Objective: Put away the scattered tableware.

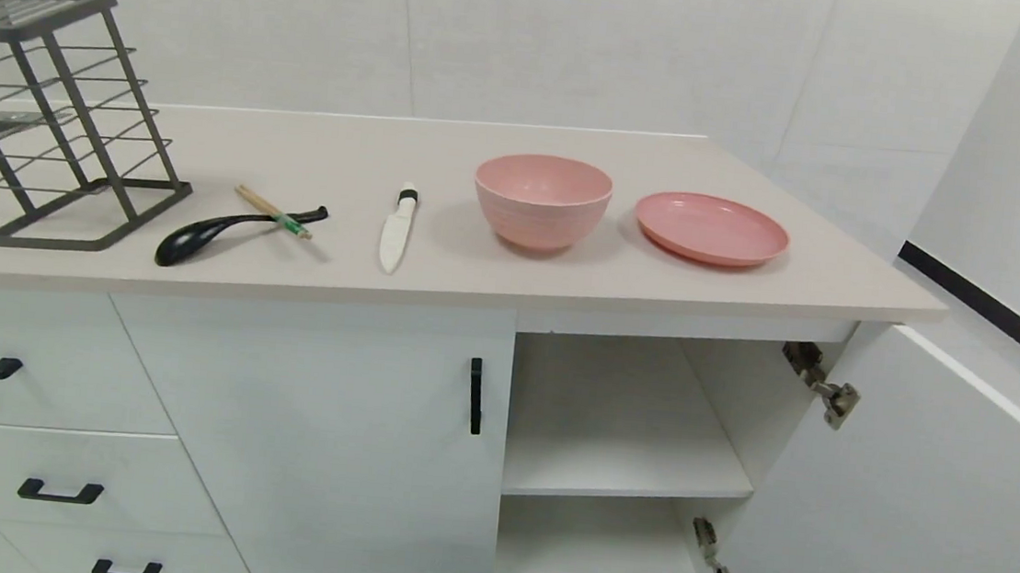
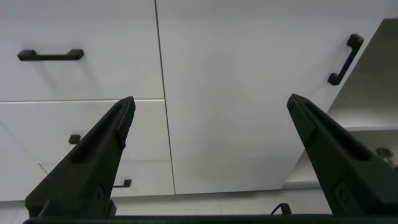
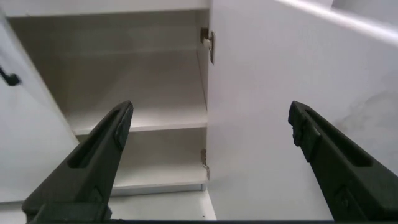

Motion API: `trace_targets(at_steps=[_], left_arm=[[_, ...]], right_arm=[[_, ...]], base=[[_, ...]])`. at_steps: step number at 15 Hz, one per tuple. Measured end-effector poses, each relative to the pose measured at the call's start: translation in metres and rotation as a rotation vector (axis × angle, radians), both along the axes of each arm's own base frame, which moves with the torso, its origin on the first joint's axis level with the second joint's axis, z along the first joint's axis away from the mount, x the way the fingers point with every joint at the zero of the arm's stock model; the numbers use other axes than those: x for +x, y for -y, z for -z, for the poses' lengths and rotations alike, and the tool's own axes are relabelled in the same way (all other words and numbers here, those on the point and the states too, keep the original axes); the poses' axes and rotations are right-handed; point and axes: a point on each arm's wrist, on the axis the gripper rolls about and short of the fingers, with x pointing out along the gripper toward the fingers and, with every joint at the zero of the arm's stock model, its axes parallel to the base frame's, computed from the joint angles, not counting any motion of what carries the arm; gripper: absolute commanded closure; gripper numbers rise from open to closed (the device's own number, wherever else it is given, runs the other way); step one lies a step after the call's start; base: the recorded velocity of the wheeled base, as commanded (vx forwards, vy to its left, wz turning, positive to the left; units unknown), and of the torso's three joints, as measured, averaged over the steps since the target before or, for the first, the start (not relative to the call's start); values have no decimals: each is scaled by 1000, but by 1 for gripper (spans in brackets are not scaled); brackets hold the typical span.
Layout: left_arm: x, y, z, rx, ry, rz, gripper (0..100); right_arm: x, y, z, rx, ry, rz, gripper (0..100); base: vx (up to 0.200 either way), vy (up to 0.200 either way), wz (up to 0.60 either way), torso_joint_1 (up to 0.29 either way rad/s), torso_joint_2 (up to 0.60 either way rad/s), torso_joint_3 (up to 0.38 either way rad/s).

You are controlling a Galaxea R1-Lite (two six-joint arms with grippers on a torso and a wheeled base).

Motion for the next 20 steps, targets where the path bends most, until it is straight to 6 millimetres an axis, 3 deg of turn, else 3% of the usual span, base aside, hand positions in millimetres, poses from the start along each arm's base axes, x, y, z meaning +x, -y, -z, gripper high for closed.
trace_targets(at_steps=[6,20], left_arm=[[0,0,0,0,1,0,0],[0,0,0,0,0,0,0]], right_arm=[[0,0,0,0,0,0,0],[0,0,0,0,0,0,0]], base=[[0,0,0,174,-491,-214],[0,0,0,313,-525,-253]])
